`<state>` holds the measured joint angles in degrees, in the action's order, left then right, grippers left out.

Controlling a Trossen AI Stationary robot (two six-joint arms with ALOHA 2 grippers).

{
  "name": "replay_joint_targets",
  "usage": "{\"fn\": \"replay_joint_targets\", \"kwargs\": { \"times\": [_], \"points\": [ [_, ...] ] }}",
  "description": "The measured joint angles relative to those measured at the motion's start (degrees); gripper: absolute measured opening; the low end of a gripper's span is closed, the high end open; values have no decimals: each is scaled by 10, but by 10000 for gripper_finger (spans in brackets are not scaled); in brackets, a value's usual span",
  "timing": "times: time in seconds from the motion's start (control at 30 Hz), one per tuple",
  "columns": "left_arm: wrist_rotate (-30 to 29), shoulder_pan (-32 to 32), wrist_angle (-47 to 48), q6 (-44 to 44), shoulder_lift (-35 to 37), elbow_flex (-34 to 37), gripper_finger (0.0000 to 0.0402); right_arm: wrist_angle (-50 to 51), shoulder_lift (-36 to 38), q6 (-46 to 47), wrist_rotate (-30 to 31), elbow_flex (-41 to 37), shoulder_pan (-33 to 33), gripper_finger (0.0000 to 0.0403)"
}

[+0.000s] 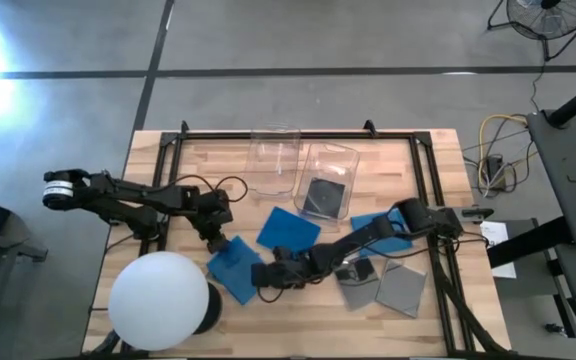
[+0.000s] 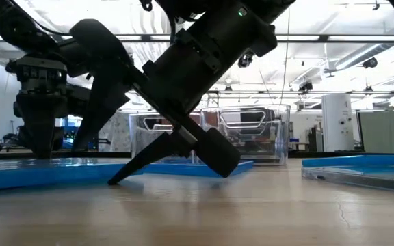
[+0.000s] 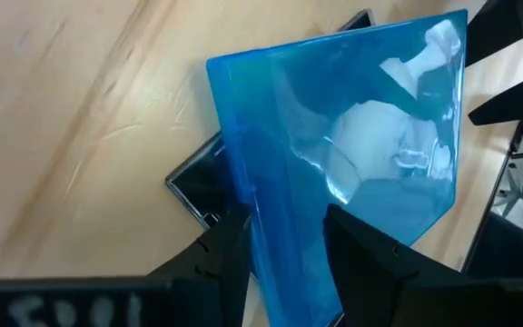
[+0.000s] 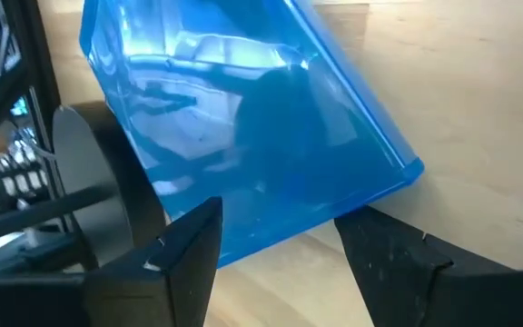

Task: Pick & place jewel cases by type
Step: Put the blue CD case into the left transparent bin

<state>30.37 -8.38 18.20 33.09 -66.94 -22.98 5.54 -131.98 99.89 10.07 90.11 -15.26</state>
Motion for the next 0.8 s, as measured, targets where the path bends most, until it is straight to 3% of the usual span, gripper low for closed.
{"fn": "replay_joint_targets", "kwargs": {
  "times": [0.13,0.3,0.47,0.8],
  "points": [
    [0,0,2,-9,0,0,118,12,0,-58,12,15,5,219],
    [-1,0,23,-34,1,0,118,25,10,-155,88,29,5,219],
    [20,1,34,-60,2,1,117,17,46,-164,159,45,17,219],
    [17,1,-14,-30,3,1,117,7,31,-142,57,43,22,219]
  ]
}}
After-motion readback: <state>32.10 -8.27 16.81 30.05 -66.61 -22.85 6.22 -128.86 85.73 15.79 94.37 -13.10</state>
